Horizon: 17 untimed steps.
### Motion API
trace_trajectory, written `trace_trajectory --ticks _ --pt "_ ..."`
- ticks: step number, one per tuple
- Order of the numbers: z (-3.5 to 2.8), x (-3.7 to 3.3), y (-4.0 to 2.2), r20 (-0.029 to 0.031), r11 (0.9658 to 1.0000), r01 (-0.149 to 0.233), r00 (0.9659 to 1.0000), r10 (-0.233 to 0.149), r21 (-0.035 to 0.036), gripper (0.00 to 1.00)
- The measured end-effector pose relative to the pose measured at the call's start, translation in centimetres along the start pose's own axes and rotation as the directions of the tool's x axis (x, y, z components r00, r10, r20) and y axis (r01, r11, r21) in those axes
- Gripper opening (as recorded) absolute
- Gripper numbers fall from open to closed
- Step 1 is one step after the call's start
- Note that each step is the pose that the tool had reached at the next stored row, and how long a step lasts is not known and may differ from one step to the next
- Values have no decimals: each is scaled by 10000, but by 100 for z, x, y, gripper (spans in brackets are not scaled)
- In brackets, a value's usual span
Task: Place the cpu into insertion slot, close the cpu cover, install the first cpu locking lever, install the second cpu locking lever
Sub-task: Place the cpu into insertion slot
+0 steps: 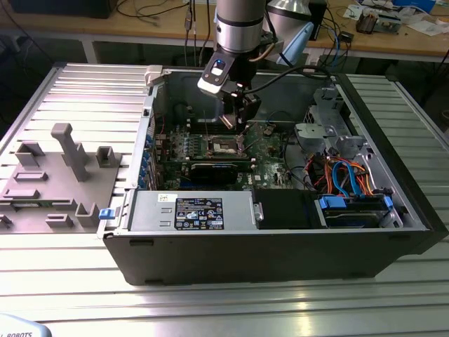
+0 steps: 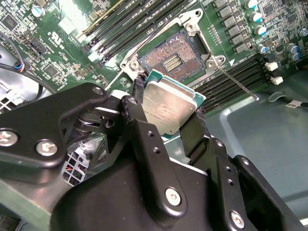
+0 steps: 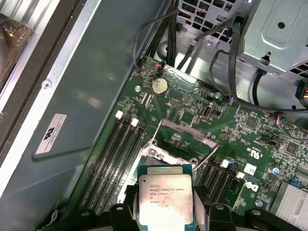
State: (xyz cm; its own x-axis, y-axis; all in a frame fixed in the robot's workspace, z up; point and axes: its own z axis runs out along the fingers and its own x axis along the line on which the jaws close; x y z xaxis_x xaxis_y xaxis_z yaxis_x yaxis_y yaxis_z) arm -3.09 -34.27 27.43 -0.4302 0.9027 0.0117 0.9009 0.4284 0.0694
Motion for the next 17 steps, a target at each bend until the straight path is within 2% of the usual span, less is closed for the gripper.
trace_trajectory --ticks 17 --pt "4 0 0 17 9997 -238 9997 238 -3 55"
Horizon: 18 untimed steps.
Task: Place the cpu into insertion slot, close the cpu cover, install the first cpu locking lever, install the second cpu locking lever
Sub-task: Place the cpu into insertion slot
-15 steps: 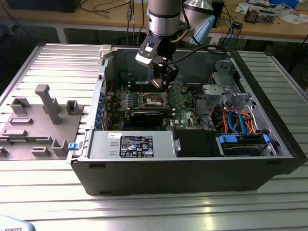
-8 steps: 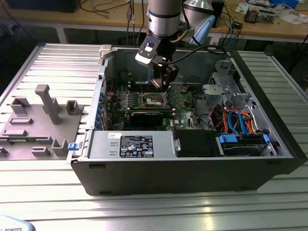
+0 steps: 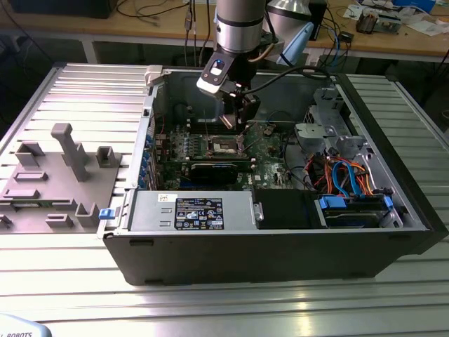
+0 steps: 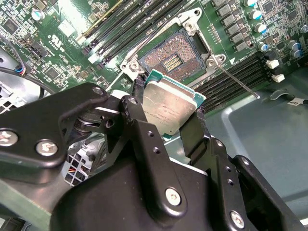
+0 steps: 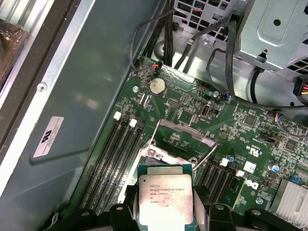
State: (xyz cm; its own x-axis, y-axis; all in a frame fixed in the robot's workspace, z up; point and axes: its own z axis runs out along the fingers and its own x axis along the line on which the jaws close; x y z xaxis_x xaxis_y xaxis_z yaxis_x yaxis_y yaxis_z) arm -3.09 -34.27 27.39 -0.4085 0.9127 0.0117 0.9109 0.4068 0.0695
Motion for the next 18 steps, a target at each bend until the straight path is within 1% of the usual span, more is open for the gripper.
trace_trajectory --ticks 18 --pt "4 0 0 19 9997 -262 9997 262 -3 55"
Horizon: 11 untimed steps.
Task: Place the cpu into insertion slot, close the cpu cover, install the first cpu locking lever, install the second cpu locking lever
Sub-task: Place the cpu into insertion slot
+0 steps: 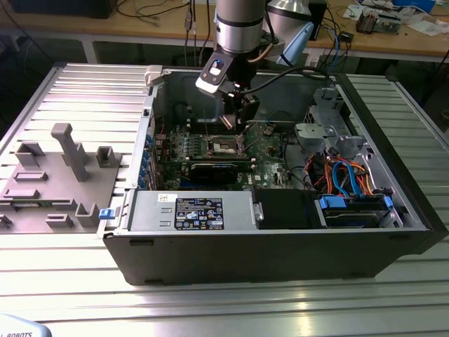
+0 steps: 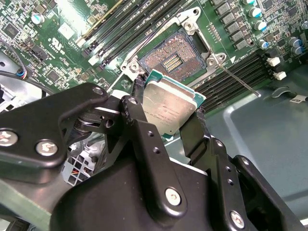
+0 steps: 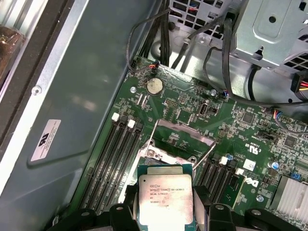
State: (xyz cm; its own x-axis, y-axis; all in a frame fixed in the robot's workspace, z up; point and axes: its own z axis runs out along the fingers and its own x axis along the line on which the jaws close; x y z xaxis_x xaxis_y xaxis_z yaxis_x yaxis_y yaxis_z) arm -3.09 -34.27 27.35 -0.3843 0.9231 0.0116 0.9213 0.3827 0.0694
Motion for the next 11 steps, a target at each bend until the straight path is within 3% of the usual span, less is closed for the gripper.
trace_trajectory --ticks 11 --pt "10 1 -3 8 9999 -105 9999 105 -1 55"
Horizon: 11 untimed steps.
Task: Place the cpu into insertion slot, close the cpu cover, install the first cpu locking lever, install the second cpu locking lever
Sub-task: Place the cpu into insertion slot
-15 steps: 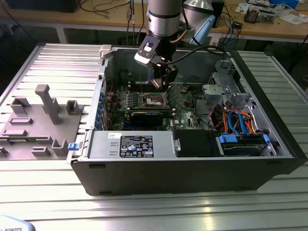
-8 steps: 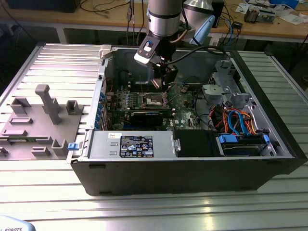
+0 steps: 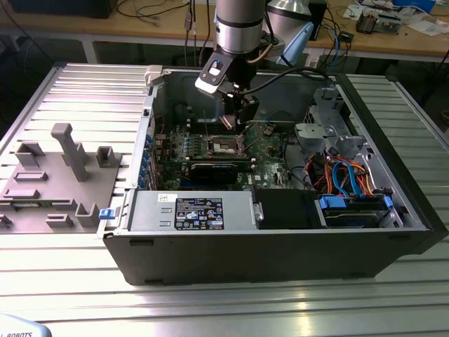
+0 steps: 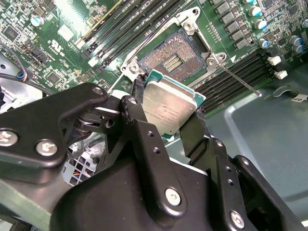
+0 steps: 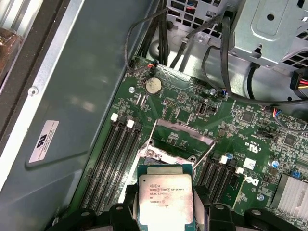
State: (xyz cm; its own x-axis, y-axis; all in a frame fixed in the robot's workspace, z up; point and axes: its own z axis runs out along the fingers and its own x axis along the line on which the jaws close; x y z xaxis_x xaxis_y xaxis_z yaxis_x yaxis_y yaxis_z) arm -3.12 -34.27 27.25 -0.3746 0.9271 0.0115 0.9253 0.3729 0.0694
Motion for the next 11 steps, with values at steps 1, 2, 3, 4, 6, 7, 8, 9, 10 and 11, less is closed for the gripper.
trace_trajectory --ticks 1,2,3,4,6,7,8,9,10,11 --pt "0 0 0 0 10000 0 10000 0 0 55" --pt "0 0 -1 0 10000 0 10000 0 0 55" --pt "0 1 -3 0 10000 -1 10000 1 0 55" --pt "1 2 -5 -1 10000 0 10000 0 0 55" --pt "1 3 -9 0 10000 0 10000 0 0 55" --pt "1 4 -10 0 10000 0 10000 0 0 55" --pt "2 4 -11 0 10000 0 10000 0 0 55" --pt "2 6 -13 0 10000 -2 10000 2 0 55" --pt "2 6 -15 -1 10000 -2 10000 2 -1 55" --pt "2 7 -17 -1 10000 -1 10000 1 -1 55"
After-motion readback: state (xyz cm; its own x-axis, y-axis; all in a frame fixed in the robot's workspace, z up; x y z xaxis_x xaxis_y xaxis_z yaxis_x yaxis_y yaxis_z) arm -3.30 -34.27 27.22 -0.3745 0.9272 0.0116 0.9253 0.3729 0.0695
